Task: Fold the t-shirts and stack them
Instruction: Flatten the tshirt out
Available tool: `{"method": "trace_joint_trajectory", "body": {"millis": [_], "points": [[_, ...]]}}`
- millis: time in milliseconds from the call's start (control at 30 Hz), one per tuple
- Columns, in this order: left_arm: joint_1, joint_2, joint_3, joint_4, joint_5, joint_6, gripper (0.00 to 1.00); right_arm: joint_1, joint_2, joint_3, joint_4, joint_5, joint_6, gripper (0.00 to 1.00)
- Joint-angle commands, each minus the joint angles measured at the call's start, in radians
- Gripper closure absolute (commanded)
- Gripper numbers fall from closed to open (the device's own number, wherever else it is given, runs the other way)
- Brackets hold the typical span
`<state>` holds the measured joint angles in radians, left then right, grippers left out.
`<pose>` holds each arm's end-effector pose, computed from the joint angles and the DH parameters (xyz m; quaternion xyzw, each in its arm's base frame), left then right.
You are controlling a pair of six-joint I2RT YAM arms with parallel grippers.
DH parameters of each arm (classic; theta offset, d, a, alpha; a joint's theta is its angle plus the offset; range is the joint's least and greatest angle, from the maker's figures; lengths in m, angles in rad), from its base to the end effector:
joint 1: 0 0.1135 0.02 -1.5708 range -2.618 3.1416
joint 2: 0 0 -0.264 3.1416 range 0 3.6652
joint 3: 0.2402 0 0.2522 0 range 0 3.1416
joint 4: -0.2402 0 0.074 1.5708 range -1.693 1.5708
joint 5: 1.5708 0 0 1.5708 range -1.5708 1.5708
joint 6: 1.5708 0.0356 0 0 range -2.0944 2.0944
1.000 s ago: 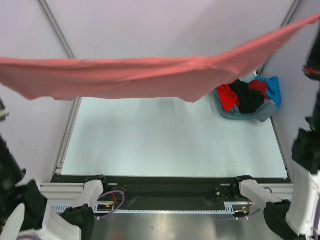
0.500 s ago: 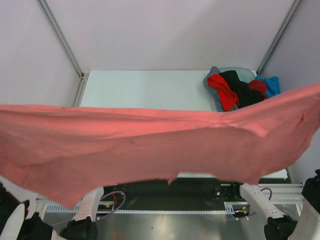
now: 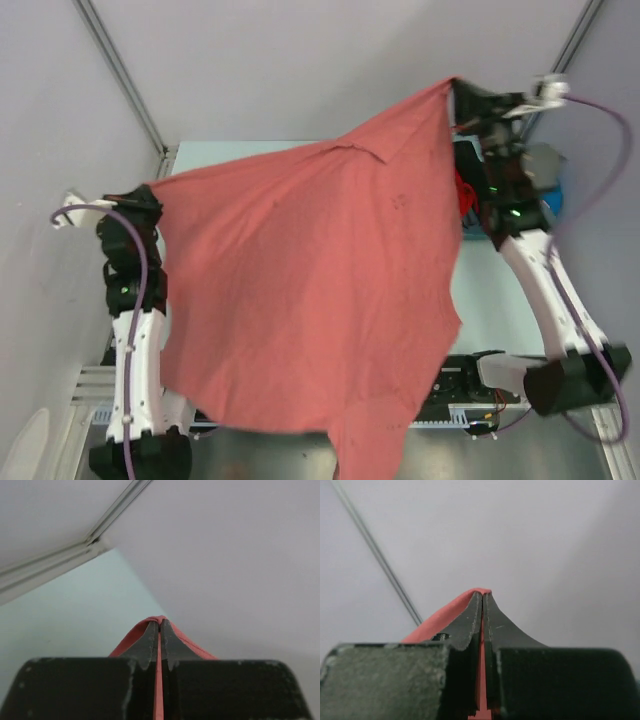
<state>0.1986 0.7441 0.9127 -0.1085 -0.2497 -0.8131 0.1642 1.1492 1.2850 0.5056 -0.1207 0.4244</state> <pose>0.1605 0.0413 0.3991 -0.4089 0.5511 -0.1371 0.7144 0.2303 0.0425 0.5124 0.0046 0.4505 0.2847 0.8461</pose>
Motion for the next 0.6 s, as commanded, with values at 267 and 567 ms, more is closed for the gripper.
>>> {"method": "trace_joint_trajectory", "body": {"millis": [267, 567], "points": [[0.018, 0.764, 0.050, 0.455, 0.055, -0.026, 1.00, 0.052, 0.619, 0.085, 0.251, 0.076, -0.026, 1.00], [0.064, 1.190, 0.504, 0.273, 0.197, -0.049, 1.00, 0.055, 0.926, 0.491, -0.094, 0.027, 0.000, 1.00]]}}
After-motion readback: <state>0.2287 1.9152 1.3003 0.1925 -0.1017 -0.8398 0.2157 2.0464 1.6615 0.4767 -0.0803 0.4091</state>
